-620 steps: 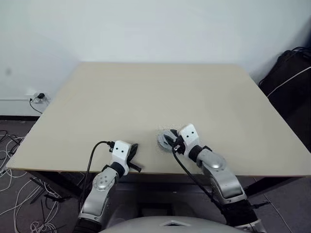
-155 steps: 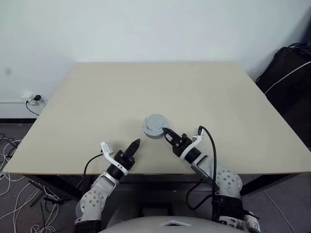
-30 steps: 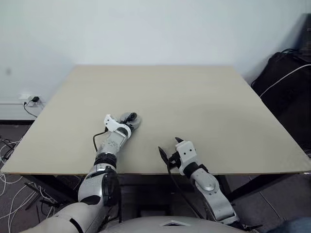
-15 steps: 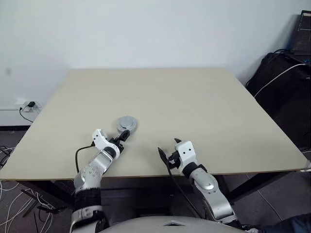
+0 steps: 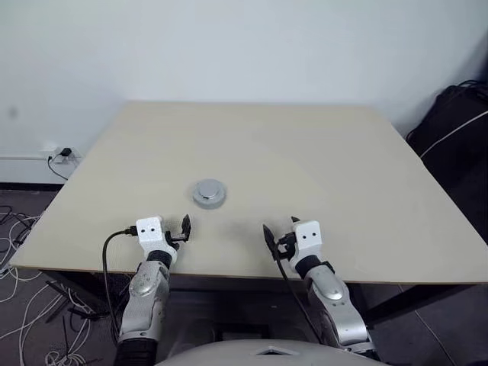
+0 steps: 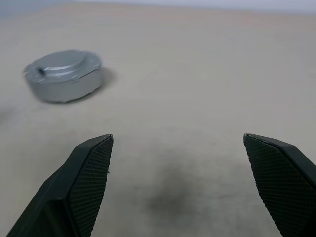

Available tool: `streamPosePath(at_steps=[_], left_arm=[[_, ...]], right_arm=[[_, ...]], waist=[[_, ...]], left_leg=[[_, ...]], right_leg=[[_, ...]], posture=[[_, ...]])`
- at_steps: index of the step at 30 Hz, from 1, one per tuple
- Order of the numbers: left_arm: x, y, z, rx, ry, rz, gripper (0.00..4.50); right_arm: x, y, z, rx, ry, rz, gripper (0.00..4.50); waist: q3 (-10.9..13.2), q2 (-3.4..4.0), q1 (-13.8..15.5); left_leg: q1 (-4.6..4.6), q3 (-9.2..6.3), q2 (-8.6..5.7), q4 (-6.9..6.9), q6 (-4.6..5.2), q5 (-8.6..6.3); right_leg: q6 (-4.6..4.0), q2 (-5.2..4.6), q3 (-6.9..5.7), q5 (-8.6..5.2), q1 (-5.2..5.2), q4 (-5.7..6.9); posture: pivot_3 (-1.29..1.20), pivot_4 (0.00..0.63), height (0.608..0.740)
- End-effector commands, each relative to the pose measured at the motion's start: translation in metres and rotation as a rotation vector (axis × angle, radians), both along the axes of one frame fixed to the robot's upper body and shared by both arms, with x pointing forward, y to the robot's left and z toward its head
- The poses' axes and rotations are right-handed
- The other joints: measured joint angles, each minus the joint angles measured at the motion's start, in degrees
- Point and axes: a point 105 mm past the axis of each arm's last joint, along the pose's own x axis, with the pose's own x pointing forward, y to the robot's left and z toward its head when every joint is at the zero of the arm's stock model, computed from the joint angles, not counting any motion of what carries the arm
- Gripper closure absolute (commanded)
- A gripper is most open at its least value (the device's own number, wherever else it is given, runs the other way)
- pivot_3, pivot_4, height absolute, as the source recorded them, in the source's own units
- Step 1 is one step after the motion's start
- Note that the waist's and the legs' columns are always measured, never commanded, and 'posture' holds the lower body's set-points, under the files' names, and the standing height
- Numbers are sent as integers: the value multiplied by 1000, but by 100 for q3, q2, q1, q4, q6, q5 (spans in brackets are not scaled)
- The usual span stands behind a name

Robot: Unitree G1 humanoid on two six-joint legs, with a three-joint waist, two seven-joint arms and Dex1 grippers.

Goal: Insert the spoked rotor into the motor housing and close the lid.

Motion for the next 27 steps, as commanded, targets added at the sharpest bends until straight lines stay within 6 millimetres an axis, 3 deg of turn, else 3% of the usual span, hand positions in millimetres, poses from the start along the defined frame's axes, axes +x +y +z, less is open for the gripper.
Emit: streamPosePath(at_steps=[1, 10, 27], left_arm=[[2, -9, 19, 171, -150, -2, 33], [2, -29, 15, 231, -208, -89, 33], [7, -33, 16, 178, -209, -111, 33]], right_arm=[[3, -12, 15, -25, -94, -80, 0], [-5, -57, 16, -163, -184, -402, 0], [-14, -60, 6, -81, -166, -436, 0]], waist=[[0, 0, 20], [4, 10, 22], [10, 21, -23]], left_leg=[[-4, 0, 0, 0, 0, 0], [-23, 0, -1, 2, 2, 0], [-26, -1, -1, 7, 9, 0]], right_leg=[[4, 0, 0, 2, -4, 0], [30, 1, -9, 15, -24, 3], [32, 2, -11, 14, -25, 5]], posture=[[0, 0, 740], [0, 0, 740], [0, 0, 740]])
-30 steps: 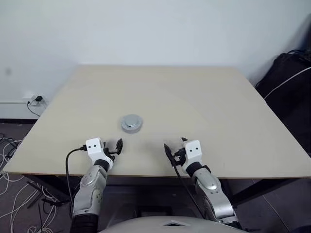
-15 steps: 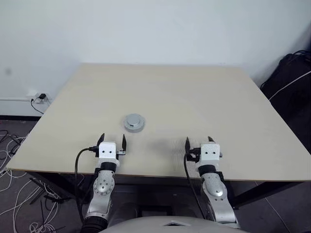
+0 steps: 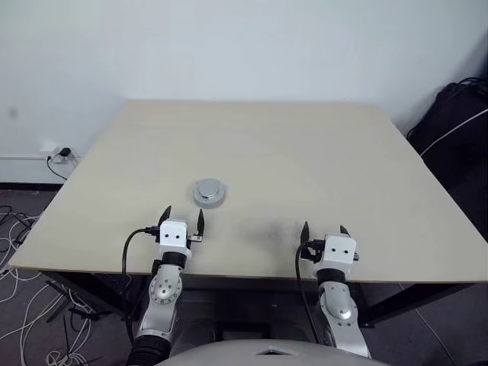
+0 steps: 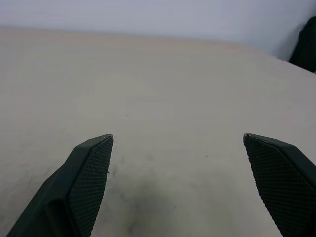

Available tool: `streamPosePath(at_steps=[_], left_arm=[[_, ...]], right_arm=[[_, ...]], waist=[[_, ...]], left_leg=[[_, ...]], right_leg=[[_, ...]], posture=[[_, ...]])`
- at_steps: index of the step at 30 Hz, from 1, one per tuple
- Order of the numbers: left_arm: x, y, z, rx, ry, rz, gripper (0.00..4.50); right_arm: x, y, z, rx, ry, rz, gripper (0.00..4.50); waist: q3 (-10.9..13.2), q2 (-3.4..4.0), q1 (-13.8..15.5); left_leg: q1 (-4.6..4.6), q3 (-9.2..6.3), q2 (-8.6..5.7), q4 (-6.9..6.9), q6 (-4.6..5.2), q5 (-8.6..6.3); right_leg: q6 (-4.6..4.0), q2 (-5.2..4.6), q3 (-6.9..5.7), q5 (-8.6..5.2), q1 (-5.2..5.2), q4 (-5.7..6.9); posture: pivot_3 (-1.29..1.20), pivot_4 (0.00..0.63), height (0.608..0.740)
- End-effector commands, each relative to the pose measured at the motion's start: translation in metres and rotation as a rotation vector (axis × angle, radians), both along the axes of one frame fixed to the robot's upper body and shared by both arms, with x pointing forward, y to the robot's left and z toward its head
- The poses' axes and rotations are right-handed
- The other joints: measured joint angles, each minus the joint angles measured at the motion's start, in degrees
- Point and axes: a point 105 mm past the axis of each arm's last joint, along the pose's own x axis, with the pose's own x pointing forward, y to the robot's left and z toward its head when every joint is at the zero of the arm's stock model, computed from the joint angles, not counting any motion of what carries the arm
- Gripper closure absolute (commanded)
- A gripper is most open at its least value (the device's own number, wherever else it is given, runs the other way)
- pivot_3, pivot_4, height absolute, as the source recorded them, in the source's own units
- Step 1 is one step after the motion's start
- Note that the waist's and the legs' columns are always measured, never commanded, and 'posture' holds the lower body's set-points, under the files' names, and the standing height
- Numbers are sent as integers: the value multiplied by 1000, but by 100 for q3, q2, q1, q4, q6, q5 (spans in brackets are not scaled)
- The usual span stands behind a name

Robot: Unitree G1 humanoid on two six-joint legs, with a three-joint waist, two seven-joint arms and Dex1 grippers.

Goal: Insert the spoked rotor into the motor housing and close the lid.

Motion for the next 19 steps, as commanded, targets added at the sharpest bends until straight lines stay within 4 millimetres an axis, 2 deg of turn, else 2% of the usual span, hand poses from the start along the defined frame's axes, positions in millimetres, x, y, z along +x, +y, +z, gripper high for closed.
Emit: streamPosePath(at_steps=[1, 8, 19], left_arm=[[5, -2, 10, -9, -47, -9, 33], [1, -12, 4, -61, -4, -40, 33], [5, -12, 5, -58, 3, -40, 33]], right_arm=[[5, -1, 11, 6, -55, -1, 0], [5, -2, 8, 6, -49, 12, 0], [8, -2, 6, 9, -41, 24, 0]], waist=[[0, 0, 0], [0, 0, -2], [-1, 2, -1]], left_leg=[[0, 0, 0, 0, 0, 0], [0, 0, 0, 1, 0, 0], [0, 0, 0, 1, 1, 0]], right_leg=[[0, 0, 0, 0, 0, 0], [0, 0, 0, 0, 0, 0], [-1, 1, 0, 0, 0, 1]], posture=[[0, 0, 740], [0, 0, 740], [0, 0, 740]])
